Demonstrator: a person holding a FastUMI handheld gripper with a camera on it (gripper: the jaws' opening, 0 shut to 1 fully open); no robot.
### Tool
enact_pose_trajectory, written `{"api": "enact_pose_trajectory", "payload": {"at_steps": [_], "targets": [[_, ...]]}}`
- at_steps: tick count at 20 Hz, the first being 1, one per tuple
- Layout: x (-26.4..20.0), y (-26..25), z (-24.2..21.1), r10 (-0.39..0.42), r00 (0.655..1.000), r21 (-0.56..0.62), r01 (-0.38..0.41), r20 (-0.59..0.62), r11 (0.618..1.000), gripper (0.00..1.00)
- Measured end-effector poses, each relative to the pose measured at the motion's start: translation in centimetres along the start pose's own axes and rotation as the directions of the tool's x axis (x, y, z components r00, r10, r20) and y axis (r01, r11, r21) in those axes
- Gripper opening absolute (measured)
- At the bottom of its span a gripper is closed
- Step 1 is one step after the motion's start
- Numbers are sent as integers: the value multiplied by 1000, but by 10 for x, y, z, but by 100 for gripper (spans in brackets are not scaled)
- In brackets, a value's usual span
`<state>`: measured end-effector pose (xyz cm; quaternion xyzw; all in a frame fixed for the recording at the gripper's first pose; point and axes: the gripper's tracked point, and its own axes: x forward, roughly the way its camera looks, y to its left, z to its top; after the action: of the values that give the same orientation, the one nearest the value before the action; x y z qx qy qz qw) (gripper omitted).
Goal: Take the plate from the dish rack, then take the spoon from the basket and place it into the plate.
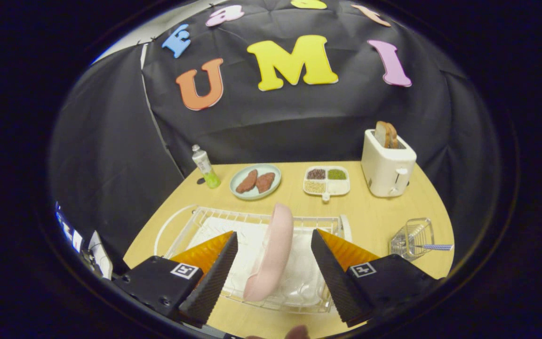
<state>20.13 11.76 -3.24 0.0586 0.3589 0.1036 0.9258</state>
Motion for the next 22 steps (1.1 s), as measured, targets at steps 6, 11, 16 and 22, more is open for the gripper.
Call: {"api": "enact_pose_trajectory", "payload": {"at_steps": [6, 11, 16, 22], "targets": [[33, -1, -22, 66, 987, 126, -47, -147, 991, 79], [36, -1, -26, 26, 980, 147, 3, -196, 989, 51], [26, -9, -17, -62, 979, 146, 91, -192, 985, 38], [12, -13, 0, -203, 964, 48, 214, -173, 976, 37]]}}
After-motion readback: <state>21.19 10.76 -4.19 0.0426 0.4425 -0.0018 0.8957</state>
